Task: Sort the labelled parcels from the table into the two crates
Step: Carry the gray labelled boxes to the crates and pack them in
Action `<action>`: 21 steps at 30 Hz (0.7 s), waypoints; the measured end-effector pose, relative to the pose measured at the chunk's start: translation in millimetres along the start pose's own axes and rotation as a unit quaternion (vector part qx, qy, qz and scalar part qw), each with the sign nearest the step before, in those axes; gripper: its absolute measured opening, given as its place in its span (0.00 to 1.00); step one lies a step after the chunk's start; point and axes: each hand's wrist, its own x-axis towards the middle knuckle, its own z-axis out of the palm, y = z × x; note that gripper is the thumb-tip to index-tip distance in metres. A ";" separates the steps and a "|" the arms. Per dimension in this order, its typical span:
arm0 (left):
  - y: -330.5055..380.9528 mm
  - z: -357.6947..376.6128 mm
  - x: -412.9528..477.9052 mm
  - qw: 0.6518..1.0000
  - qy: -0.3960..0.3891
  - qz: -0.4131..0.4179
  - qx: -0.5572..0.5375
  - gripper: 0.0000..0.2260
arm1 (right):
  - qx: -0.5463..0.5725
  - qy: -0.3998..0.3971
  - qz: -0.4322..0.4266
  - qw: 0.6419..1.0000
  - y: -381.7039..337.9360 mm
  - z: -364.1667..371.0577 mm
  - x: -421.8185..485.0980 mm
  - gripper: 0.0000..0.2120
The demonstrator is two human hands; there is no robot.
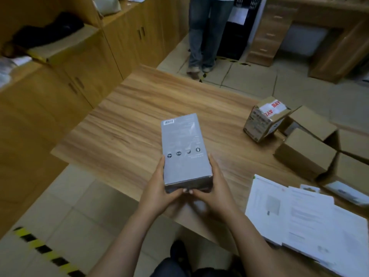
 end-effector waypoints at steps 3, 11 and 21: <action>-17.0 -1.3 -0.8 0.998 -0.029 -0.050 -0.020 0.47 | -0.071 -0.036 -0.009 0.997 -5.8 -8.4 9.3 0.51; -7.8 -26.1 4.2 0.998 -0.009 0.012 0.066 0.52 | -0.119 -0.038 -0.024 0.992 -28.3 14.7 37.1 0.46; -39.2 -71.0 -5.2 0.991 0.045 -0.001 0.127 0.40 | -0.102 -0.117 0.026 0.988 -39.3 43.3 53.4 0.52</action>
